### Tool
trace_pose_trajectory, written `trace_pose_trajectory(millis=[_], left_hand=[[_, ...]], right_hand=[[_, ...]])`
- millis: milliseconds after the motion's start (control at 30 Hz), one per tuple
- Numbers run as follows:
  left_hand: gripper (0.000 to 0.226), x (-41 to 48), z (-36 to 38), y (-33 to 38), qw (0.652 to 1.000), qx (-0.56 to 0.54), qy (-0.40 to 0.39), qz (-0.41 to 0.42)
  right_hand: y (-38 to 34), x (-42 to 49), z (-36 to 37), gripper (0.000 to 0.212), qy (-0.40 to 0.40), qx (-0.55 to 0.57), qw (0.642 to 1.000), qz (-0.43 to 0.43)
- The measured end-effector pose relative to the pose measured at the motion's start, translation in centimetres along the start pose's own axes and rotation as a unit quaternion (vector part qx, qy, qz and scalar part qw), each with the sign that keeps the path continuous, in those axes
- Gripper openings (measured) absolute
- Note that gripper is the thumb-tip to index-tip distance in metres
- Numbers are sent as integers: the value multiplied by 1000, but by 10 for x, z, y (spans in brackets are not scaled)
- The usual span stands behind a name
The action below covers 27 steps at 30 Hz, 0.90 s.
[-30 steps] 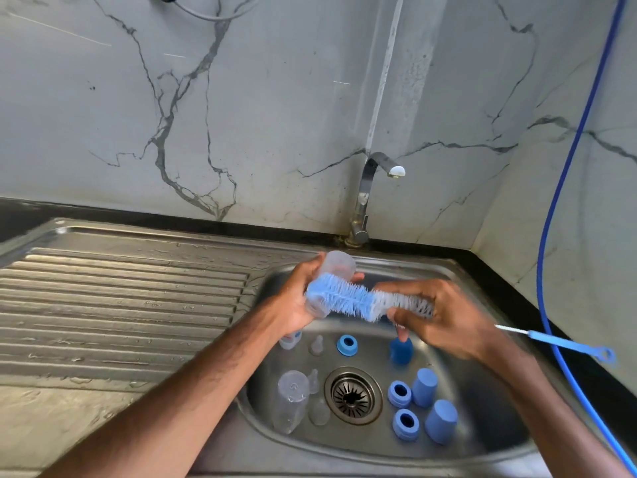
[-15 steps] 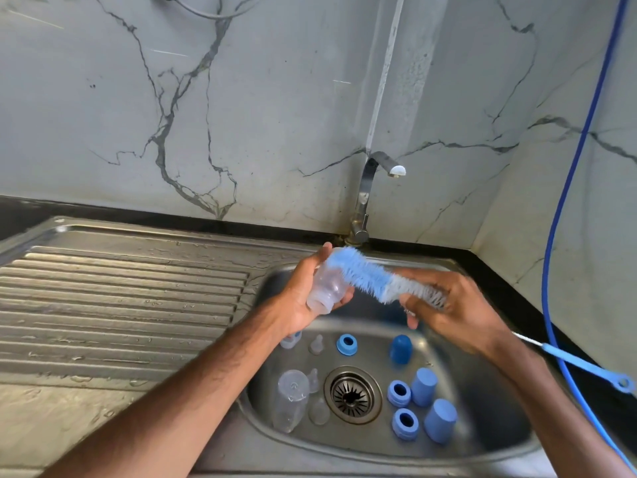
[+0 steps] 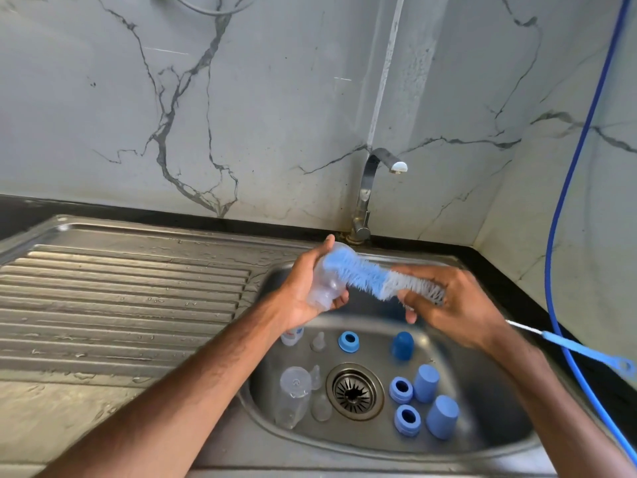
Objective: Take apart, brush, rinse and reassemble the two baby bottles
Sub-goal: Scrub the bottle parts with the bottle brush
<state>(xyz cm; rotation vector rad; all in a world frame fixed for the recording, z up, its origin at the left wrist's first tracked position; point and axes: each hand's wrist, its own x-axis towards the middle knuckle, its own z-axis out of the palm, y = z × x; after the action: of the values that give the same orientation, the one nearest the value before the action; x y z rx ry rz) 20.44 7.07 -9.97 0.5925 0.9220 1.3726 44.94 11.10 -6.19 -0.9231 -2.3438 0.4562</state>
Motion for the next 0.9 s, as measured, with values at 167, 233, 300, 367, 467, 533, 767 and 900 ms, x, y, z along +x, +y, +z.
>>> trace_pose_trajectory(millis=[167, 233, 300, 367, 467, 533, 767, 900], left_hand=[[55, 2, 2, -5, 1000, 9, 26, 2], [54, 1, 0, -7, 999, 20, 38, 10], [54, 0, 1, -5, 999, 17, 43, 16], [56, 0, 5, -3, 999, 13, 42, 8], [66, -2, 6, -3, 999, 1, 50, -7], [73, -2, 4, -3, 999, -9, 38, -8], [57, -2, 5, 0, 1000, -7, 12, 1], [64, -1, 0, -1, 1000, 18, 10, 1]], right_hand=[[-3, -4, -2, 40, -32, 14, 999, -13], [-4, -4, 0, 41, -79, 9, 996, -28], [0, -1, 0, 40, -21, -4, 1000, -4], [3, -1, -1, 39, 54, -18, 998, 25], [-2, -4, -2, 38, -8, 16, 1000, 2], [-8, -6, -2, 38, -84, 40, 995, -27], [0, -3, -3, 34, 26, 15, 1000, -1], [-4, -5, -2, 36, -103, 55, 993, -28]])
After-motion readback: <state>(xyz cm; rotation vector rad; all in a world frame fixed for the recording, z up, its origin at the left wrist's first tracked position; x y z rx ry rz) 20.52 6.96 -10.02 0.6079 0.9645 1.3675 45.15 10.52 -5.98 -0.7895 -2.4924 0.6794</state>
